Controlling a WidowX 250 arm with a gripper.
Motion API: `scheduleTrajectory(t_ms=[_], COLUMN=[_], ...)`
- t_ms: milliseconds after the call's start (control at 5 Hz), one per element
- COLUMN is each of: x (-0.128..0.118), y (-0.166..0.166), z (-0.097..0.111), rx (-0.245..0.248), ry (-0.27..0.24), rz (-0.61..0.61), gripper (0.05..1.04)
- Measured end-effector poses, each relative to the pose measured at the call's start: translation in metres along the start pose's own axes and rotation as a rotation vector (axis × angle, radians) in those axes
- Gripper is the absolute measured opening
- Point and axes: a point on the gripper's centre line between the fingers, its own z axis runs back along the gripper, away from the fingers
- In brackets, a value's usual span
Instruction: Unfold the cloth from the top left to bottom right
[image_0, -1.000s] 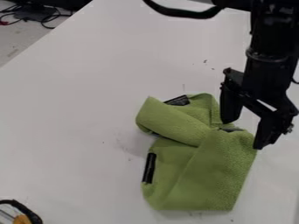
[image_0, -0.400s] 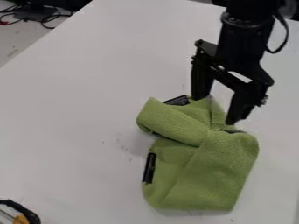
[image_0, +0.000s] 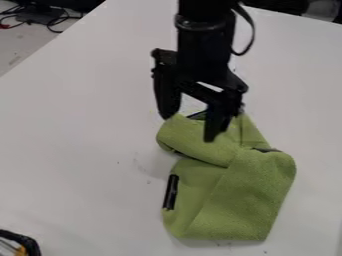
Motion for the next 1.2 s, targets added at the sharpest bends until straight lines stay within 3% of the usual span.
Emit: scheduleTrajectory(t_ms=[400, 800, 1200], x=[-0.011, -0.024, -0.019], y=[0.012, -0.003, -0.003], z=[0.004, 0.021, 0.053], rx=[-0.027, -0.003, 0.013], ry=[-0.021, -0.055, -0.126], rz=[0.055, 0.091, 0.124], gripper=[1.0, 1.0, 1.0])
